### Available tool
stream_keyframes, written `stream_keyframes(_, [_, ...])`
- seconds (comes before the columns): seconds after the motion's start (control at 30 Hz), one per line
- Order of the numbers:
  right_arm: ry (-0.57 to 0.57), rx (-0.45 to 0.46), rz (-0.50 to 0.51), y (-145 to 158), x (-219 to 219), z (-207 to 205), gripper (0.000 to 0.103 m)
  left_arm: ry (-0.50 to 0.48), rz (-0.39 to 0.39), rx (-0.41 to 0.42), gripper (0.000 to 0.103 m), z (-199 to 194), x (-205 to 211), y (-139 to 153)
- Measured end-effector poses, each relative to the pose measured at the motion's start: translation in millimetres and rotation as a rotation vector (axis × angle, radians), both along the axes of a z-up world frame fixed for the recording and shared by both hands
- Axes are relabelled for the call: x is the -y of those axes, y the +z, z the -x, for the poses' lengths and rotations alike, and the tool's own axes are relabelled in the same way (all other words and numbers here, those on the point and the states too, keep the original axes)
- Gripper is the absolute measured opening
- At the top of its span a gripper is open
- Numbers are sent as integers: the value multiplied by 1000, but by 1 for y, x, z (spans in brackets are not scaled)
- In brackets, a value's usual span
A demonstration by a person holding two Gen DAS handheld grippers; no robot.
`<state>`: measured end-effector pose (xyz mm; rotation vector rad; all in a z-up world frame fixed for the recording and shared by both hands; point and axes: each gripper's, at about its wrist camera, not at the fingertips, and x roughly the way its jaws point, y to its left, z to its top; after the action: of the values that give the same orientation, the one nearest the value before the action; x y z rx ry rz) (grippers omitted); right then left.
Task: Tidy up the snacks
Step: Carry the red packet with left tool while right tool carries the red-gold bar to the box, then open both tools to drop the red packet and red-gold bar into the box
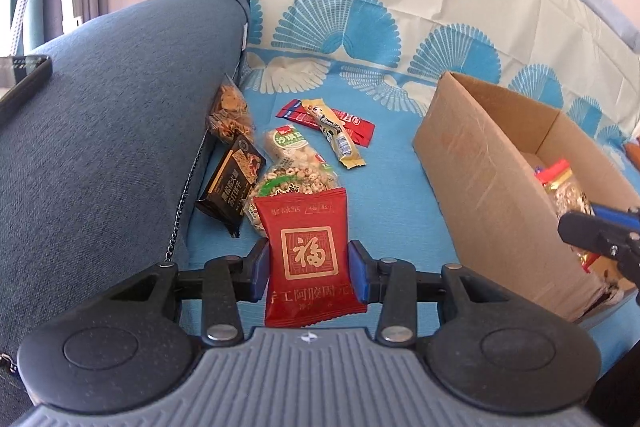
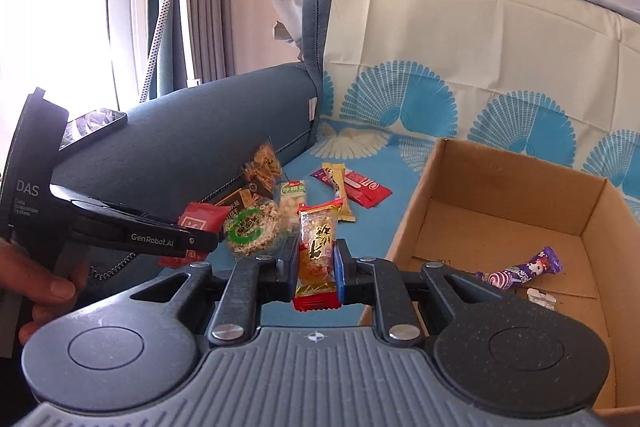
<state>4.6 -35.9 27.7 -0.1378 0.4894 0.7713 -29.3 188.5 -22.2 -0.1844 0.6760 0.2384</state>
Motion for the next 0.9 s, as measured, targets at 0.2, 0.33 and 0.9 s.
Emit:
stream_keyframes(0.2, [-16,15,-42,9,9,-4,18,14,-31,28,45,3,3,1])
stream_keyframes(0.33, [-52,41,-65,15,20,-8,18,5,-99,43,45,4,14,7])
stream_keyframes(0.9, [-411,11,-248,30,116,-61,18,-217,-63,254,45,-46,144,106])
